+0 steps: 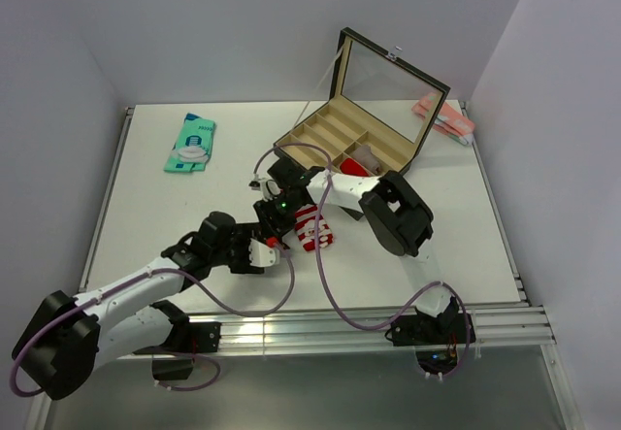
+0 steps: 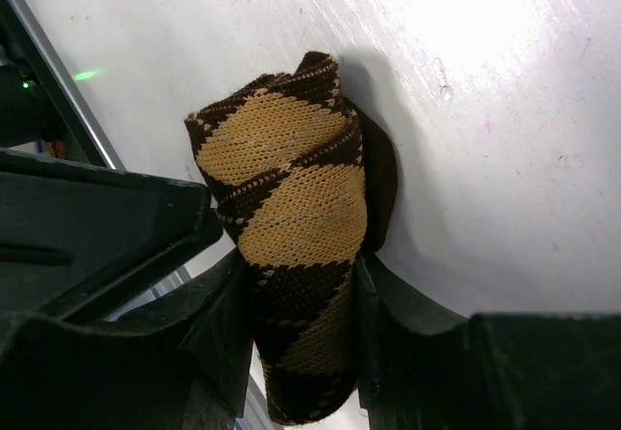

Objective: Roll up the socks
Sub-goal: Roll the sock at the center of the board, then pick up the sock at the center of the board.

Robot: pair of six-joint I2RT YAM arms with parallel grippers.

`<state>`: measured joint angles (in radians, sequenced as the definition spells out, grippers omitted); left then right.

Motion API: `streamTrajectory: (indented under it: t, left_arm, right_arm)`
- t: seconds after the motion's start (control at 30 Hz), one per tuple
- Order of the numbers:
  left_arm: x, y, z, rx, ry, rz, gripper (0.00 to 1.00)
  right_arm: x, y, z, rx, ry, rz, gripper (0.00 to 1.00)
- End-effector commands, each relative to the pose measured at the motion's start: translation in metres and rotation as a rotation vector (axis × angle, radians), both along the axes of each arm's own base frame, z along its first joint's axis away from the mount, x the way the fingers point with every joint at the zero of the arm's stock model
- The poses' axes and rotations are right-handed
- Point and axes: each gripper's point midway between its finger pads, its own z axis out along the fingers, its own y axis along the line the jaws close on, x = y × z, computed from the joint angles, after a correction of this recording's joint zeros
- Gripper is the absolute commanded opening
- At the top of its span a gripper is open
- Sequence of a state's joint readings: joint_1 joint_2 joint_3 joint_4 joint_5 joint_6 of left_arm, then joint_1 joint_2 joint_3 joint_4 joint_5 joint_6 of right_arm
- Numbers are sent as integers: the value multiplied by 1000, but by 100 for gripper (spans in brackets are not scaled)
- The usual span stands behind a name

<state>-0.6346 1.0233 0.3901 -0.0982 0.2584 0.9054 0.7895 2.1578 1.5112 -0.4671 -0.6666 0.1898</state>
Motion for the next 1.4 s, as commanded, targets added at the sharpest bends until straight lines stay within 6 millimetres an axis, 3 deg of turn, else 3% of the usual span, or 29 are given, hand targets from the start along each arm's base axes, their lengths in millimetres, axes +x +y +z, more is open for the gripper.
streamTrajectory:
  t: [0.0, 0.47, 0.87, 1.0, 1.03, 1.13, 1.17, 1.2, 1.37]
  left_arm:
    - [6, -5, 1, 5, -71, -11, 74]
    - [30, -24, 6, -49, -114, 66, 75]
    - [35, -16, -27, 41, -62, 105, 59]
    - [33, -15, -38, 61, -30, 106, 44]
    - [33, -16, -39, 63, -22, 108, 35]
    - [34, -17, -42, 75, -4, 108, 22]
    - [34, -19, -42, 74, 4, 103, 7]
    - [34, -19, -42, 72, 11, 107, 2]
    - [32, -24, -40, 62, 35, 95, 0]
  right_arm:
    - [2, -23, -34, -131, 36, -37, 4]
    - [1, -26, -37, -123, 63, -28, 4]
    - [-5, -28, -33, -82, 108, -19, 4]
    - [-7, -27, -30, -57, 125, -6, 4]
    - [-8, -27, -28, -47, 127, -4, 4]
    - [-7, -26, -23, -28, 135, -5, 6]
    - [-7, -25, -22, -24, 134, -7, 6]
    - [-4, -25, -20, -18, 125, -13, 8]
    - [5, -27, -13, 2, 79, -76, 30]
